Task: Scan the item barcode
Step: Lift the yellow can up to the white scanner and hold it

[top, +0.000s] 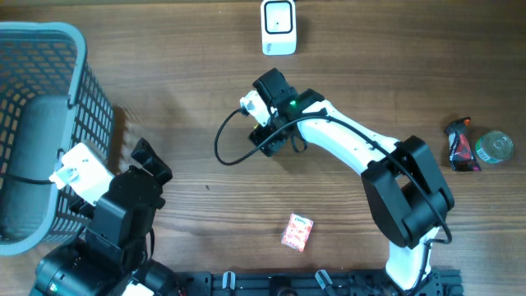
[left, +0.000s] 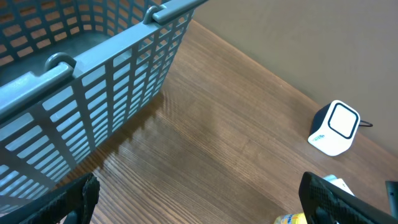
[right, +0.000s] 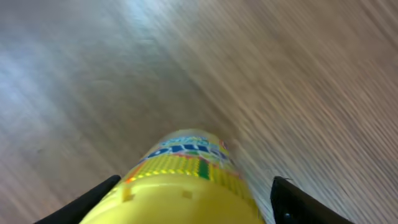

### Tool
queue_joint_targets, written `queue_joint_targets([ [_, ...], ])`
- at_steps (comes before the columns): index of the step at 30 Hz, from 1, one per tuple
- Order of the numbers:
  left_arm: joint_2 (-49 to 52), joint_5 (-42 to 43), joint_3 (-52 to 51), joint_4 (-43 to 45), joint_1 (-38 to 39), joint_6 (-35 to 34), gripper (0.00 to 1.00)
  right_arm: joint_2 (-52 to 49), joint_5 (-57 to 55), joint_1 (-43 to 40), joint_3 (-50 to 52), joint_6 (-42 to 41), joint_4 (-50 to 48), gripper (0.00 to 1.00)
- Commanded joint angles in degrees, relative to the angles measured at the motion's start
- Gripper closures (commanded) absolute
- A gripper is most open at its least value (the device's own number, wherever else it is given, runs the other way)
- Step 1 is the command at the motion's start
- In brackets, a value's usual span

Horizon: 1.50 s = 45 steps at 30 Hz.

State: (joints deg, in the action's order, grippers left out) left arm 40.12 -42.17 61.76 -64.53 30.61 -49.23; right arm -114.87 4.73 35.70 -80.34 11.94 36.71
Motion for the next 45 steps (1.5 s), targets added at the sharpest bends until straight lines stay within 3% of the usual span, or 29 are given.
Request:
queue_joint_targets([
  [1, 0.13, -1.01, -0.04, -0.17, -0.42, -0.92, 0.00, -0.55, -8.39, 0.13, -0.07, -10.64, 0.07, 0.33],
  [9, 0.13, -0.98, -0.04, -1.60, -0.42, -0.94, 0.00, -0.55, -9.49, 0.13, -0.07, -27.78, 0.33, 0.41],
  [14, 0.13, -0.98, -0.04, -2.25, -0.42, -0.94, 0.00, -0.55, -9.68, 0.11, -0.07, -53.11, 4.35, 0.47],
  [17, 0.13, -0.98, -0.04, -2.25, -0.42, -0.96, 0.00, -0.55, -8.96, 0.13, -0.07, -68.91, 9.60, 0.27],
  [18, 0.13, -0.98, -0.04, -2.25, -0.42, -0.96, 0.00, -0.55, -8.48, 0.13, -0.07, -71.10, 10.38, 0.21],
  [19, 0.11, -0.98, -0.04, -2.25, -0.42, -0.96, 0.00, -0.55, -8.09, 0.13, -0.07, -72.11, 10.62, 0.05],
  [21, 0.13, -0.98, -0.04, -2.27, -0.42, -0.96, 0.00, -0.52, -7.98, 0.13, -0.07, -71.76, 10.99, 0.00],
  [25, 0.13, -0.96, -0.04, -2.40, -0.42, -0.96, 0.00, -0.52, -8.55, 0.13, -0.09, -62.71, 10.47, 0.00],
  [29, 0.13, -0.96, -0.04, -2.38, -0.42, -0.96, 0.00, -0.39, -9.16, 0.13, -1.75, -36.00, 12.00, 0.00],
  [34, 0.13, -0.98, -0.04, -2.40, -0.42, -0.96, 0.00, 3.19, -11.15, 0.11, -4.59, -24.20, 17.03, 0.00],
  [39, 0.13, -0.94, -0.04, -2.38, -0.42, -0.98, 0.00, 6.56, -3.65, 0.13, -4.96, -10.49, 17.97, 0.00],
  [45, 0.13, 1.22, -0.04, -2.43, -0.42, -0.98, 0.00, 4.63, -5.14, 0.07, -4.83, -2.75, 13.03, 0.00],
])
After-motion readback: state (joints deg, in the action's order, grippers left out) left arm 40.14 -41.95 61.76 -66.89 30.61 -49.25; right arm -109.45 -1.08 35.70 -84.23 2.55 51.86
